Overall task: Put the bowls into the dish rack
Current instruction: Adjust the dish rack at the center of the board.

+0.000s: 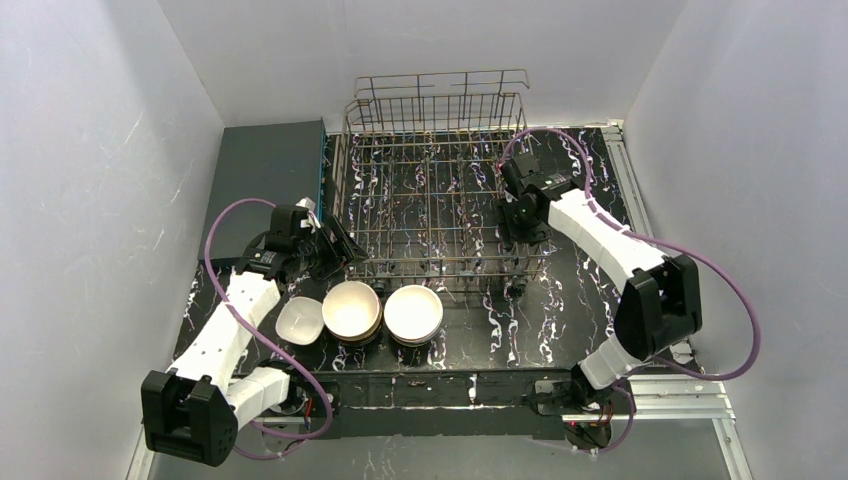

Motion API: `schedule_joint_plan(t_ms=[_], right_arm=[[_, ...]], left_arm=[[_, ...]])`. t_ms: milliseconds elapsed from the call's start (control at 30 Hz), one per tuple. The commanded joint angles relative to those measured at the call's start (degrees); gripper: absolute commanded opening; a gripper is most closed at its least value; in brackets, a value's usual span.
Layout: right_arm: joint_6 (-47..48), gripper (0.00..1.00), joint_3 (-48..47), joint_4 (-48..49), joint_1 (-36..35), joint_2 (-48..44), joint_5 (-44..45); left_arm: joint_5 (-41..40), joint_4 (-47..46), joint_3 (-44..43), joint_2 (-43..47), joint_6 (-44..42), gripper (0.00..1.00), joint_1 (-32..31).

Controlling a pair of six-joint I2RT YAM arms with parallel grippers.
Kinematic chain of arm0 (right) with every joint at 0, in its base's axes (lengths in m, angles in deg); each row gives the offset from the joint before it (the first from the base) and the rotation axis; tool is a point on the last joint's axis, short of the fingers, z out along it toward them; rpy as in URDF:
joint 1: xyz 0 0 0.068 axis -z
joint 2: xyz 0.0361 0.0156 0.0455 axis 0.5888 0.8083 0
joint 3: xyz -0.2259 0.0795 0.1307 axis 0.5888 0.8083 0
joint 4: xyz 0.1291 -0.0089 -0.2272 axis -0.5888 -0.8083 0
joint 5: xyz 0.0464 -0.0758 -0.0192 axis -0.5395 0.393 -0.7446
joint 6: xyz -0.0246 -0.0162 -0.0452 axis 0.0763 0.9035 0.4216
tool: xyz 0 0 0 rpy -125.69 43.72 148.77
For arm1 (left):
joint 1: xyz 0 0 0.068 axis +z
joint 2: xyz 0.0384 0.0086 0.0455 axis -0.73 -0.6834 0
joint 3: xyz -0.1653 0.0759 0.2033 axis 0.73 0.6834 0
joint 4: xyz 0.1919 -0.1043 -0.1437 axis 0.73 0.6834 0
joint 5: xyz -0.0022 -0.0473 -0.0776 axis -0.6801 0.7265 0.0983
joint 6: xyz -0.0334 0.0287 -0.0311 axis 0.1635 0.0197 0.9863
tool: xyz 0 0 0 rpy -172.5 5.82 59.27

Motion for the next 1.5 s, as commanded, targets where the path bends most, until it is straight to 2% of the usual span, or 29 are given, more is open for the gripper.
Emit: schedule_joint_plan(t_ms=[0, 133, 233, 467, 933, 1467], right_arm=[[1.5, 0.59, -2.4, -2.0, -0.1, 2.6, -1.7], [1.7, 0.52, -3.1, -2.0, -0.1, 4.3, -3.9], [1.8, 0.51, -2.7, -1.5, -0.4, 5.3, -5.4], [1.4, 0.42, -3.3, -2.2, -2.3, 8.9, -4.9], [-1.9, 0.01, -4.0, -5.1, -7.2, 12.3, 9.6], [-8.7, 0.01, -5.9, -7.1, -13.0, 18.0, 17.0]], left_arm=[[0.9, 7.2, -0.5, 0.3, -3.1, 0.68, -0.3], [1.7, 7.3, -0.5, -0.1, -3.2, 0.65, -0.3], [2.3, 6.8, -0.5, -0.1, -3.3, 0.63, -0.3], [2.9, 6.7, -1.1, -0.7, -3.6, 0.61, -0.3], [3.9, 5.9, -1.4, -1.7, -2.9, 0.58, -0.3], [4.1, 5.7, -1.5, -2.4, -2.8, 0.58, -0.3]])
